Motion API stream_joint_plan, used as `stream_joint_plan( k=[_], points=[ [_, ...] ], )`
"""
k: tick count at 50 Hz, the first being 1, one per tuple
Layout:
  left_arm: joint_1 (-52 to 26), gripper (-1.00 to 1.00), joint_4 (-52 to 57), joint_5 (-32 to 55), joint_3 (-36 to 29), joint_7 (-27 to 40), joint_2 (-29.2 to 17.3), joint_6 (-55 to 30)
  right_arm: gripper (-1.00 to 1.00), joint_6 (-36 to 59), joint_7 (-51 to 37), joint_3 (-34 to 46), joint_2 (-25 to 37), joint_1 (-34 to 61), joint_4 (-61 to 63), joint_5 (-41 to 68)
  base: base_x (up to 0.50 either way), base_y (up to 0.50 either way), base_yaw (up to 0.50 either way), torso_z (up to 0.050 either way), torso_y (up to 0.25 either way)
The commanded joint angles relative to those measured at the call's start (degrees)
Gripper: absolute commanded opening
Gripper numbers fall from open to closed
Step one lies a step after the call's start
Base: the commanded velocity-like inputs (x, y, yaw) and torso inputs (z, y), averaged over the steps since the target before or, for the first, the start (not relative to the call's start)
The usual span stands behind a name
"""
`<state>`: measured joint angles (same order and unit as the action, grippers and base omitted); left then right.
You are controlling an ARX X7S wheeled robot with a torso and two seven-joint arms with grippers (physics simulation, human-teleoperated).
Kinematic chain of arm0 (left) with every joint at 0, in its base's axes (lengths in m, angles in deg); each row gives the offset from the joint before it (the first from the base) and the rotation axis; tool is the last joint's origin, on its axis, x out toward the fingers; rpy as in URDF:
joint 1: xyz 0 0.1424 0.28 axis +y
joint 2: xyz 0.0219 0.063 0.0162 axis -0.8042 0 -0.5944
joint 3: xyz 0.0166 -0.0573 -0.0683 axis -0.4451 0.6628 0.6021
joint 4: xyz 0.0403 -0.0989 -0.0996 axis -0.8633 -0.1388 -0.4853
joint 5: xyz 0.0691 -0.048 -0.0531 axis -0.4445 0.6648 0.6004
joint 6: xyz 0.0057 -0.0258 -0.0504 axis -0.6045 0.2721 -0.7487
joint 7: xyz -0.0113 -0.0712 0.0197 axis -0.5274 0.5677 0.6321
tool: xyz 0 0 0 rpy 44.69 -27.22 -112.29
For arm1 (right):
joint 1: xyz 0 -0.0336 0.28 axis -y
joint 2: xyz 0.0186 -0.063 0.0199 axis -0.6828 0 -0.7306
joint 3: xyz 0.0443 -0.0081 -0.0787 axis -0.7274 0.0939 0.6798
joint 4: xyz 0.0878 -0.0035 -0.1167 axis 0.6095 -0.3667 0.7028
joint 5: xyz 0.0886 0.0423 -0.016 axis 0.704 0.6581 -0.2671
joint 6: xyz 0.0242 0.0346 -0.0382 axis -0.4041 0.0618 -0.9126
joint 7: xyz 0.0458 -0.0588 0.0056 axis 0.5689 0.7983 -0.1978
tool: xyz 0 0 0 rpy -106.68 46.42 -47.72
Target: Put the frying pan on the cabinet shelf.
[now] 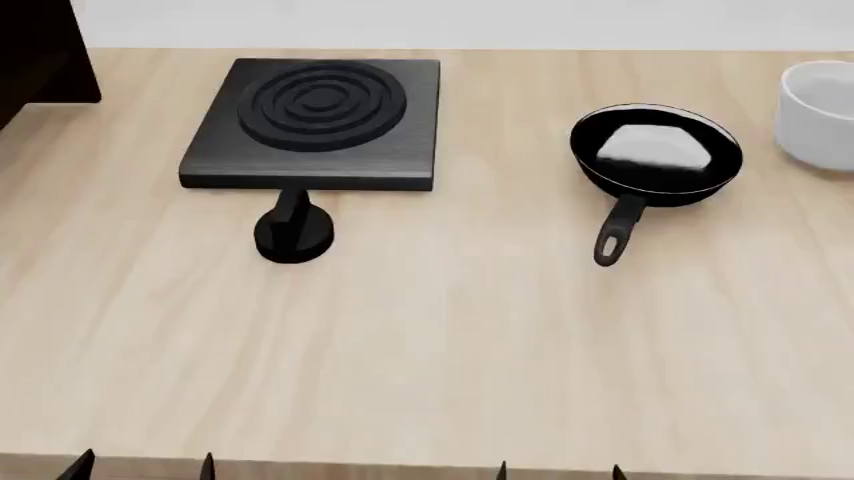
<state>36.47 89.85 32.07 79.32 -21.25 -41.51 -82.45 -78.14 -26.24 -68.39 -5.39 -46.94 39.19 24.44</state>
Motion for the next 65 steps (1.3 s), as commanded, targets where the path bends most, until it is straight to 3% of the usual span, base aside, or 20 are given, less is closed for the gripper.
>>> stream_joint_plan(
  k=[1, 15, 28, 31, 65],
  points=[
    [0.00, 1.00, 0.00, 0.56, -0.64, 0.64, -0.57, 0.00, 1.00, 0.00, -0.72, 0.72, 0.54, 0.00, 0.00, 0.54, 0.00, 0.00, 0.00, 0.000, 0.000],
    [-0.27, 1.00, 0.26, 2.03, -3.71, 3.79, -2.87, -2.94, 1.00, 0.54, -3.03, 3.41, 2.90, 0.20, 0.07, 2.58, 0.00, 0.00, 0.00, 0.000, 0.000],
    [0.00, 1.00, 0.84, 3.19, -4.88, 4.95, -4.15, -0.75, 1.00, -1.97, -3.97, 4.57, 4.02, 1.07, -3.21, 3.83, 0.00, 0.00, 0.00, 0.000, 0.000],
    [0.07, 1.00, -0.89, 2.45, -5.57, 4.77, -4.85, 3.08, 1.00, -1.87, -4.20, 4.97, 4.26, 0.99, -3.10, 3.86, 0.00, 0.00, 0.00, 0.000, 0.000],
    [-0.01, 1.00, -0.90, 4.19, -9.15, 5.37, -7.08, 3.50, 1.00, -3.05, -6.62, 7.44, 6.30, 1.24, -3.50, 5.59, 0.00, 0.00, 0.00, 0.049, 0.015]
  ],
)
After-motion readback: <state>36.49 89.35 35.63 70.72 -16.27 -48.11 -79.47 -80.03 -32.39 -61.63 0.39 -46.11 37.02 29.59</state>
